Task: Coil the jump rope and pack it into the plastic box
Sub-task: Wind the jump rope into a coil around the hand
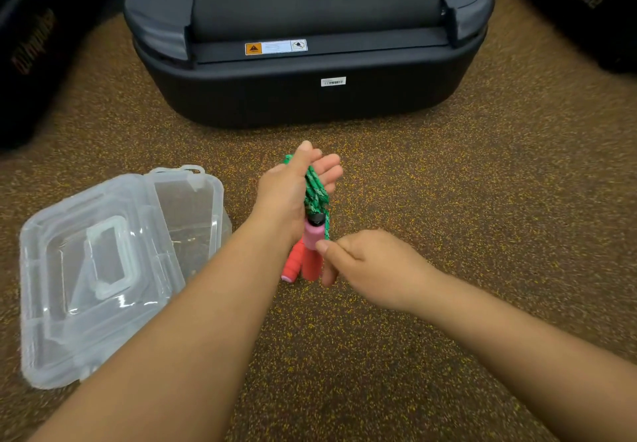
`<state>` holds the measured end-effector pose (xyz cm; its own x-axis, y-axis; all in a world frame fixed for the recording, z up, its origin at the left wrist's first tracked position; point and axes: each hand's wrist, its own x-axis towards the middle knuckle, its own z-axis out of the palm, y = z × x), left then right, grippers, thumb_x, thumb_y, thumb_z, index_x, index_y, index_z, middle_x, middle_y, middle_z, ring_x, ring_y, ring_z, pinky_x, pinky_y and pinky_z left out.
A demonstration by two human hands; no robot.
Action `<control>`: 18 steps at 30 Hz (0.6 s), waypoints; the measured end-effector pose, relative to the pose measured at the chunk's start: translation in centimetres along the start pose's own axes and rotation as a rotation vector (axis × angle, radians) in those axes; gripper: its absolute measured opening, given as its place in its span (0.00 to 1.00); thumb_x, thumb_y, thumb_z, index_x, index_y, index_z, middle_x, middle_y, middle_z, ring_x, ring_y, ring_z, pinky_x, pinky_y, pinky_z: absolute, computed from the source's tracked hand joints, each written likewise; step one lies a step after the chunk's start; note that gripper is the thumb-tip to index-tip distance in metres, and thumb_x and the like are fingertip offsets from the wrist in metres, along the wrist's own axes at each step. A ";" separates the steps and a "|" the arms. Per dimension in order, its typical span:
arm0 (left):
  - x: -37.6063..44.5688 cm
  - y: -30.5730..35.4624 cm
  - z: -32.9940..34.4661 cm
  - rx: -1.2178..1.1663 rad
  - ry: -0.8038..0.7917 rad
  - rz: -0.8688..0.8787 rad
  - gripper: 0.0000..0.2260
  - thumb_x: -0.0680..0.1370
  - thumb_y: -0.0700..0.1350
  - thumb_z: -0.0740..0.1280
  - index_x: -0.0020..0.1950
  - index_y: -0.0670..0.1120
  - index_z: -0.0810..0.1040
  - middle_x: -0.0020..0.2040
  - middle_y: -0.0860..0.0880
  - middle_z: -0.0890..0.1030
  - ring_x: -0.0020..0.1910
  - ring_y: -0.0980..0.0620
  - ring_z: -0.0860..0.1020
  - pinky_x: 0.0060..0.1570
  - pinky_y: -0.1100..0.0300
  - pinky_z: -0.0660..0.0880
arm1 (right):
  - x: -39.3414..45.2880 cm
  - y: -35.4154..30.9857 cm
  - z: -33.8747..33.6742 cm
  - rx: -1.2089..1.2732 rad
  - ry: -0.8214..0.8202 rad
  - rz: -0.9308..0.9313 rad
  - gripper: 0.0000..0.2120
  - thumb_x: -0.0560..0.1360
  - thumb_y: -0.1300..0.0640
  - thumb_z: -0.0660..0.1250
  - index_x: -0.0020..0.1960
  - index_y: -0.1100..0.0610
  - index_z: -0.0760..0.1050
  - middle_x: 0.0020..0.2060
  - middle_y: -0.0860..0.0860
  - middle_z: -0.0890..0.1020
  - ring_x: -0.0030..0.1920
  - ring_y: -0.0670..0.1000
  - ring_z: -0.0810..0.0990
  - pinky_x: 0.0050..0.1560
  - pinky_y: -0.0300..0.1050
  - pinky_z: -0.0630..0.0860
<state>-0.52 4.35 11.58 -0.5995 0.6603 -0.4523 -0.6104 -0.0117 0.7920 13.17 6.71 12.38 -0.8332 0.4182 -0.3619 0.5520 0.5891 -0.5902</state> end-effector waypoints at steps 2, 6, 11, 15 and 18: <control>0.1 -0.4 -0.2 0.177 -0.018 0.029 0.15 0.80 0.51 0.61 0.57 0.41 0.77 0.42 0.47 0.86 0.39 0.53 0.85 0.41 0.61 0.79 | -0.3 -0.8 -0.6 -0.115 0.047 -0.057 0.22 0.79 0.41 0.52 0.36 0.46 0.79 0.24 0.44 0.73 0.35 0.47 0.74 0.39 0.44 0.68; -0.5 -0.5 -0.3 0.433 -0.111 0.016 0.23 0.82 0.56 0.52 0.55 0.42 0.79 0.40 0.45 0.85 0.38 0.50 0.83 0.41 0.59 0.77 | 0.4 -0.4 -1.9 0.027 0.226 -0.133 0.19 0.78 0.43 0.55 0.39 0.49 0.79 0.31 0.41 0.79 0.39 0.45 0.78 0.45 0.47 0.75; -0.4 -0.1 -1.3 0.716 -0.225 0.007 0.35 0.78 0.68 0.45 0.47 0.43 0.82 0.37 0.43 0.83 0.37 0.47 0.81 0.50 0.55 0.78 | 1.5 1.8 -4.3 0.298 0.448 -0.119 0.17 0.78 0.46 0.60 0.36 0.54 0.77 0.32 0.48 0.82 0.32 0.42 0.77 0.39 0.45 0.75; -1.3 0.7 -0.7 0.716 -0.557 -0.136 0.42 0.77 0.68 0.39 0.49 0.37 0.82 0.26 0.43 0.76 0.24 0.47 0.73 0.29 0.62 0.74 | 2.2 3.2 -5.5 0.299 0.559 -0.088 0.18 0.77 0.43 0.61 0.33 0.52 0.74 0.21 0.42 0.72 0.23 0.40 0.67 0.26 0.36 0.62; -1.8 0.6 -0.3 0.700 -0.660 -0.159 0.34 0.75 0.68 0.50 0.48 0.40 0.81 0.22 0.48 0.70 0.21 0.51 0.68 0.26 0.63 0.69 | 2.7 3.8 -5.7 0.355 0.578 -0.079 0.20 0.77 0.42 0.61 0.33 0.54 0.72 0.21 0.38 0.72 0.24 0.40 0.67 0.27 0.36 0.63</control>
<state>0.02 2.98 12.76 0.0044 0.9060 -0.4232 -0.0858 0.4220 0.9025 13.21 14.01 13.23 -0.6642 0.7435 0.0772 0.3634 0.4115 -0.8358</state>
